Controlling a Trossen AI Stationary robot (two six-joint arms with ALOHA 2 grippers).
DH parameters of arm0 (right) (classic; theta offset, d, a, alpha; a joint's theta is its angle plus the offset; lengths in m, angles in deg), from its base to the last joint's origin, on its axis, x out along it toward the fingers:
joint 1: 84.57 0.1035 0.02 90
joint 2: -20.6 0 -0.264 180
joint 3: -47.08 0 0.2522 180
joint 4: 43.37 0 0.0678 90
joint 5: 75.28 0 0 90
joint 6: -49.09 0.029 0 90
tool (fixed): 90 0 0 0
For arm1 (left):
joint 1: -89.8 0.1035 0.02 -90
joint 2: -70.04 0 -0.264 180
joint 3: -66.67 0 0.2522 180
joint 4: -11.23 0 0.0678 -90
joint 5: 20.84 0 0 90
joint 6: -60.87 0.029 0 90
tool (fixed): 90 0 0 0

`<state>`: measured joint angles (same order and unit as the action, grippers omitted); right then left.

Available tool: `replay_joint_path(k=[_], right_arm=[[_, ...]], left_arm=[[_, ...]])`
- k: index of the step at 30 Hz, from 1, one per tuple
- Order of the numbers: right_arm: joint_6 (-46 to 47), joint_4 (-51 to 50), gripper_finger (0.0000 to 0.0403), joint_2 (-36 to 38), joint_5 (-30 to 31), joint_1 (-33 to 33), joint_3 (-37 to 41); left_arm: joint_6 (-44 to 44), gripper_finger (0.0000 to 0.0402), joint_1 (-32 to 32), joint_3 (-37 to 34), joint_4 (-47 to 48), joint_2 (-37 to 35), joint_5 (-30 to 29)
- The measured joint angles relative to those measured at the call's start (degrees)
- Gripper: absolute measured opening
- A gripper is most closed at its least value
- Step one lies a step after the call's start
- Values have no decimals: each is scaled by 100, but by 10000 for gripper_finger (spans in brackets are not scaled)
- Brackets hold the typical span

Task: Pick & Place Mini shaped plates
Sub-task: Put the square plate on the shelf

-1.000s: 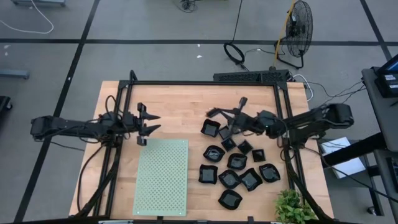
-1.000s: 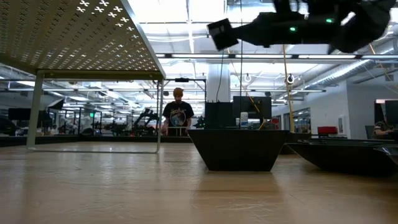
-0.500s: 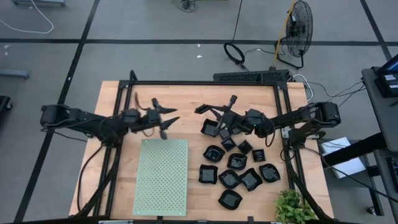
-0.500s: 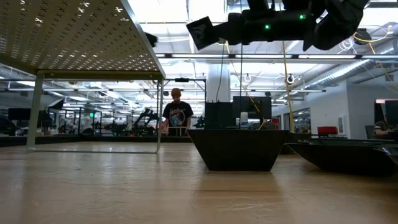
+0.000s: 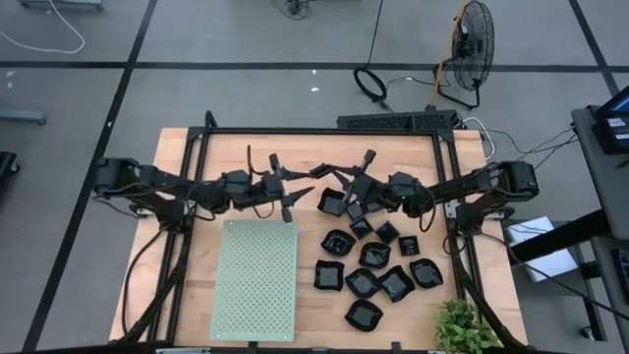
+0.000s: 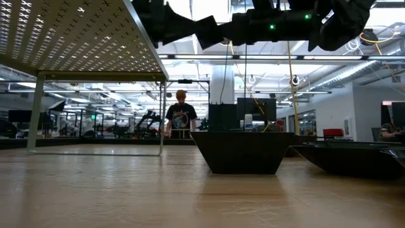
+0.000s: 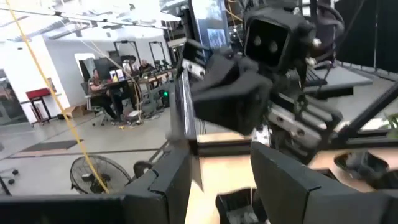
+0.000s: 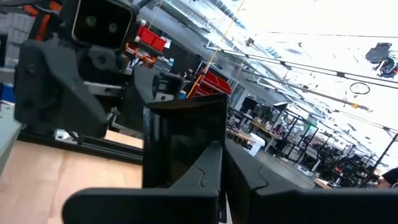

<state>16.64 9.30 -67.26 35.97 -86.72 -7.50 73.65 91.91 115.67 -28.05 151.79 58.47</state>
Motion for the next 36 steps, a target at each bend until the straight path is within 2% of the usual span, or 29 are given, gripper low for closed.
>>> replay_joint_path(k=[7, 15, 19, 24, 26, 30, 36], right_arm=[[0, 49, 0, 4, 8, 0, 0], [9, 74, 0, 0, -23, 0, 2], [10, 63, 0, 0, -20, 0, 2], [22, 42, 5, 0, -40, 0, 2], [24, 25, 13, 7, -38, 0, 4], [75, -131, 40, 7, -28, 0, 6], [410, -328, 108, 39, -8, 46, 7]], left_arm=[[-92, 170, 4, 110, 61, 114, -77], [-127, 161, 4, 116, -97, 114, -1162], [-127, 113, 0, 116, -112, 114, -1187], [-76, 21, 2, 116, -116, 114, -1027], [-80, 10, 7, 116, -126, 114, -956], [-47, 12, 9, 116, -123, 114, -931], [201, 7, -52, 118, -52, -67, -869]])
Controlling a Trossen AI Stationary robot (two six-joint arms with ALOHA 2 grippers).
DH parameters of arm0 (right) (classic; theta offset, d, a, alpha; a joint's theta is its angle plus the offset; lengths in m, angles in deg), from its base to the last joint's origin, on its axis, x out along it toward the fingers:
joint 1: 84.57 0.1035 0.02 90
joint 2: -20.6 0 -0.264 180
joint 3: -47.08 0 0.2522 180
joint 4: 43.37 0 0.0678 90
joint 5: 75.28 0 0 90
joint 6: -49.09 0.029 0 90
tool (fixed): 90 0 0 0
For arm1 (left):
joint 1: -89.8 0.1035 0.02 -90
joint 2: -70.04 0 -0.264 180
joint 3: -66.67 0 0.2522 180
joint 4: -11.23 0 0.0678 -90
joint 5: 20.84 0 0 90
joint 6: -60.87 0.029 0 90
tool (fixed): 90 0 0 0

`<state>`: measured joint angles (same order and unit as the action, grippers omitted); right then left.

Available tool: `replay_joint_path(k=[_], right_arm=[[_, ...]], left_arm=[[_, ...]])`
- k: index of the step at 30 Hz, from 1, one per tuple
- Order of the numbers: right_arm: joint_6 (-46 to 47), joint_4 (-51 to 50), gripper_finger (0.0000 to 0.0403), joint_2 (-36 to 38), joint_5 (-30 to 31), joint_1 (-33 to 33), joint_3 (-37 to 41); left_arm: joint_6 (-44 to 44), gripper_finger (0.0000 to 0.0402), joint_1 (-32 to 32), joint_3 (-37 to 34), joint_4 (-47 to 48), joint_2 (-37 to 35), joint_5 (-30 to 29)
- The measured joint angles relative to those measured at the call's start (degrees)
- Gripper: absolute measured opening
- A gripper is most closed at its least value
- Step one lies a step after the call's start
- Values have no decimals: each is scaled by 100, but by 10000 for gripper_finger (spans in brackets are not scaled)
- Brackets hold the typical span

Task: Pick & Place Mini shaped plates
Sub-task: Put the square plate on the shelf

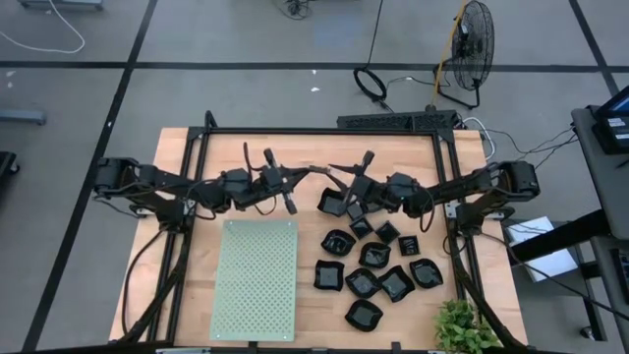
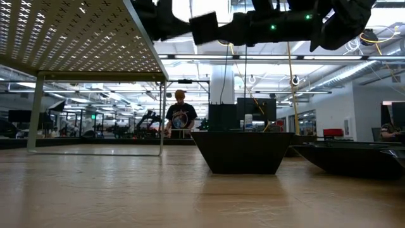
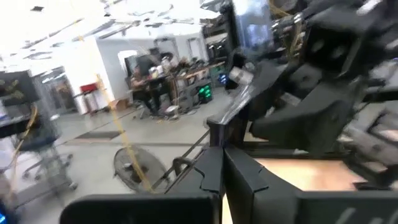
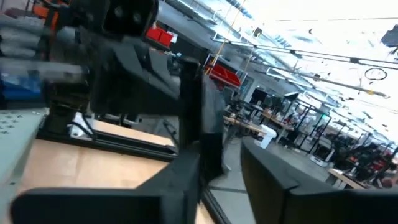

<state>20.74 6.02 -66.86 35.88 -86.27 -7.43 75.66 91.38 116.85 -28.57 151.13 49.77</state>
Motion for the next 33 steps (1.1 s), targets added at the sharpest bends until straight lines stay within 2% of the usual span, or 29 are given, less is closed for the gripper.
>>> replay_joint_path(k=[5, 9, 13, 16, 19, 23, 27, 33], right_arm=[[-85, -3, 161, 0, 680, 189, 0], [-306, -47, 187, 0, 1218, 347, 4], [-472, -44, 199, 0, 1488, 497, 4], [-585, -44, 203, 0, 1510, 573, 4], [-578, -39, 203, 0, 1515, 595, 4], [-551, -11, 203, 0, 1520, 595, 4], [-545, 0, 203, 0, 1522, 595, 4], [-537, 49, 200, 0, 1511, 595, 4]], left_arm=[[80, 5, -158, 0, 652, -562, -46], [-33, 3, -398, 0, 1703, -1203, -196], [-166, 5, -679, 0, 2874, -1912, -280], [-755, 3, -937, 0, 3950, -2535, -279], [-1804, 5, -1180, 0, 5113, -3149, -258], [-3157, 5, -1452, 0, 6634, -3880, 516], [-4181, 5, -1799, 0, 7815, -4299, 1299], [-4967, 5, -2420, 0, 8469, -4382, 2157]])
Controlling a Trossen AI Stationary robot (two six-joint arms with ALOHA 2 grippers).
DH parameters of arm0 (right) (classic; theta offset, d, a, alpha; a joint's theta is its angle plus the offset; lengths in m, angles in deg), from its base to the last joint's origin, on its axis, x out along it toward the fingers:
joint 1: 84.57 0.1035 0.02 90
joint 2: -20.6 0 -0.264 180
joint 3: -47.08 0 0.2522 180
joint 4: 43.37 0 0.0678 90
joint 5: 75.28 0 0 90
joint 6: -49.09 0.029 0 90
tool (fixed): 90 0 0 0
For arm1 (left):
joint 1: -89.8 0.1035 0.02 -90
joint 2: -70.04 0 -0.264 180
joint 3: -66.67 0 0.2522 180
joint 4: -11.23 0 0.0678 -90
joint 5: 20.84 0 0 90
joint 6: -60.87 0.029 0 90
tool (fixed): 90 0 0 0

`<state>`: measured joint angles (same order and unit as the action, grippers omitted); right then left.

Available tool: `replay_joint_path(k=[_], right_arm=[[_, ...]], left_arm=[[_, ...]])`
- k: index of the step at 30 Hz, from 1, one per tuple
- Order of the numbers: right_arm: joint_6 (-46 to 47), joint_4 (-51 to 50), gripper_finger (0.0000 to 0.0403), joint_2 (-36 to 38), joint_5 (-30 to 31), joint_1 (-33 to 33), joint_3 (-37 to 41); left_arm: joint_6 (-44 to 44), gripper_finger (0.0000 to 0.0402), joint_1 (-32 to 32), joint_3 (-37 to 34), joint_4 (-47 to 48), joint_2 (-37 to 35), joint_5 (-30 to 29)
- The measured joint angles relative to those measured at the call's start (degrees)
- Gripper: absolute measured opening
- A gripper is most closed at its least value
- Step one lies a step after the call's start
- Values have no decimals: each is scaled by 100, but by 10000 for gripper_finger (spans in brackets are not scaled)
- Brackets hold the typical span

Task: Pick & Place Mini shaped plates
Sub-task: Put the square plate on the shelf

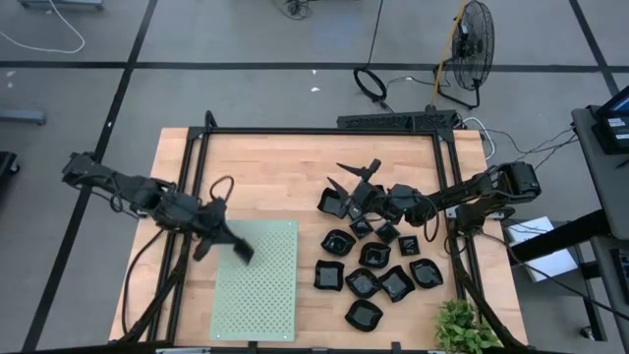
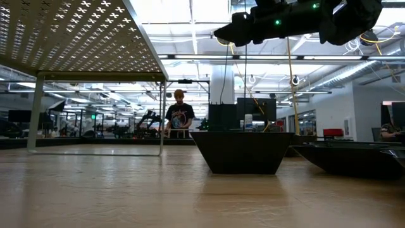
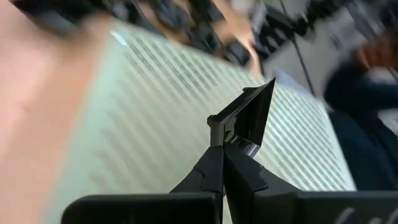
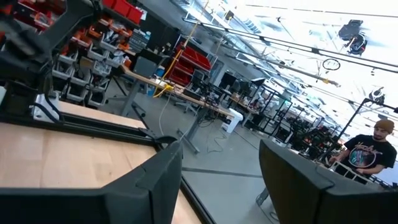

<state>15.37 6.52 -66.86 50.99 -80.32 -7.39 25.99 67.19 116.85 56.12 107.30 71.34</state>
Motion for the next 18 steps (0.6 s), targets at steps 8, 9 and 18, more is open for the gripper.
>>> replay_joint_path(k=[8, 9, 18], right_arm=[[0, -4, 201, 0, -2, -2, 0], [0, 0, 201, 0, -2, -2, 0], [1, 130, 197, 4, -4, -13, -2]], left_arm=[[-17, 4, -1277, 0, -249, 588, 241], [-17, 3, -1408, 0, -313, 711, 227], [-34, 3, -2027, 0, -1431, 1698, 231]])
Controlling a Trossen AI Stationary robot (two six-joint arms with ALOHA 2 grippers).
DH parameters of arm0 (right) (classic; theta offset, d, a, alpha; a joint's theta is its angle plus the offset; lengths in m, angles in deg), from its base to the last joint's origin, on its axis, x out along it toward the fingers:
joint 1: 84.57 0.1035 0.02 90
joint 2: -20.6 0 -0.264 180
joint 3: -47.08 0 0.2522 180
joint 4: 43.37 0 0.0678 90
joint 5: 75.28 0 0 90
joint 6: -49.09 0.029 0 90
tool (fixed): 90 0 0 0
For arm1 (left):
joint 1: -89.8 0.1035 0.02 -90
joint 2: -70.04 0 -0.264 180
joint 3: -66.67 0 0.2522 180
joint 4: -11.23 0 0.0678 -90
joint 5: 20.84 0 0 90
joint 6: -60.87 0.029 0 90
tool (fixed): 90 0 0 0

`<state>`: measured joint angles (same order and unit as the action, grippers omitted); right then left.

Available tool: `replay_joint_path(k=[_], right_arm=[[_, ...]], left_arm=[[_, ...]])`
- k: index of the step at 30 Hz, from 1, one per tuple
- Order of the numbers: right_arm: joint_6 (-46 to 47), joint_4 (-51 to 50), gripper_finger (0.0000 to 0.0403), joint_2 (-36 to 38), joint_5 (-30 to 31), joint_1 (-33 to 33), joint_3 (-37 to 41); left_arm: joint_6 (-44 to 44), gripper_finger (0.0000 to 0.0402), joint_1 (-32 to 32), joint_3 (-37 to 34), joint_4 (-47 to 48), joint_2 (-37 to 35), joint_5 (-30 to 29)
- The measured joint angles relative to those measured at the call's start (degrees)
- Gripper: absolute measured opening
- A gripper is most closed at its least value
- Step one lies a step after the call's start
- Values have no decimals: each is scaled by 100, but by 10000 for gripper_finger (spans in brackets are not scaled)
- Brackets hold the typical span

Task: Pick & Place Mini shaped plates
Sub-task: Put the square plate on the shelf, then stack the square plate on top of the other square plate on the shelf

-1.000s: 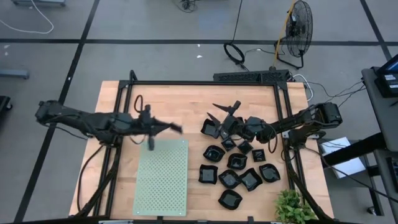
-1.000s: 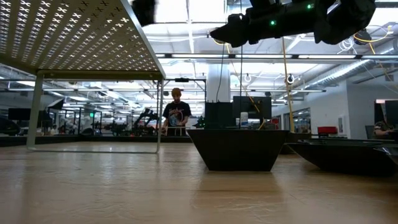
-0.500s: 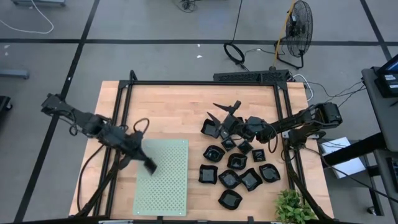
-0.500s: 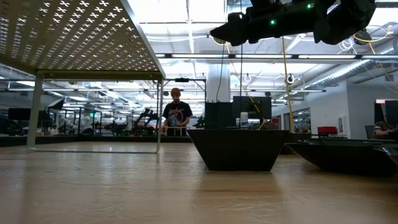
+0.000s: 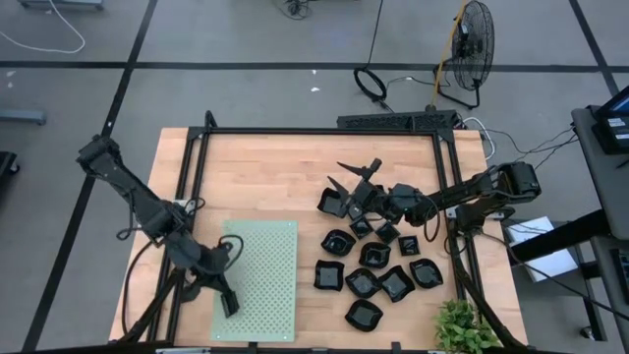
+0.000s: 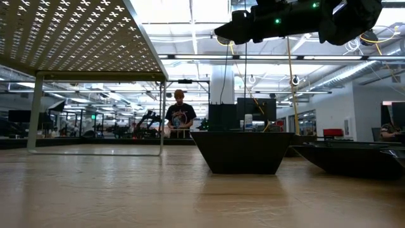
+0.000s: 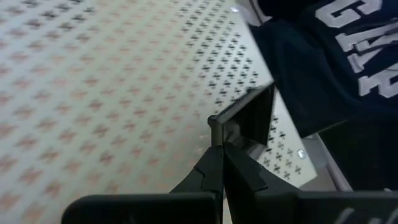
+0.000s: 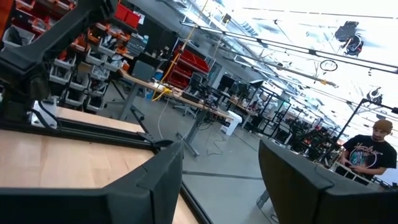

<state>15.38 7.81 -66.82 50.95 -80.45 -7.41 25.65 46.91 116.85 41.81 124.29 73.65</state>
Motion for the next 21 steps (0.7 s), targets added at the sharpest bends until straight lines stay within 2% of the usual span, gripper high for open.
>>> replay_joint_path(k=[8, 14, 21], right_arm=[[-1, 10, 195, 0, 0, 0, 0], [0, -2, 195, 0, -2, 0, 0], [1, -4, 196, 0, -2, 0, 0]], left_arm=[[118, 6, -88, 2, -278, 259, -1], [574, 37, -87, -2, -326, 251, -44], [972, 72, -43, -4, -316, 235, -540]])
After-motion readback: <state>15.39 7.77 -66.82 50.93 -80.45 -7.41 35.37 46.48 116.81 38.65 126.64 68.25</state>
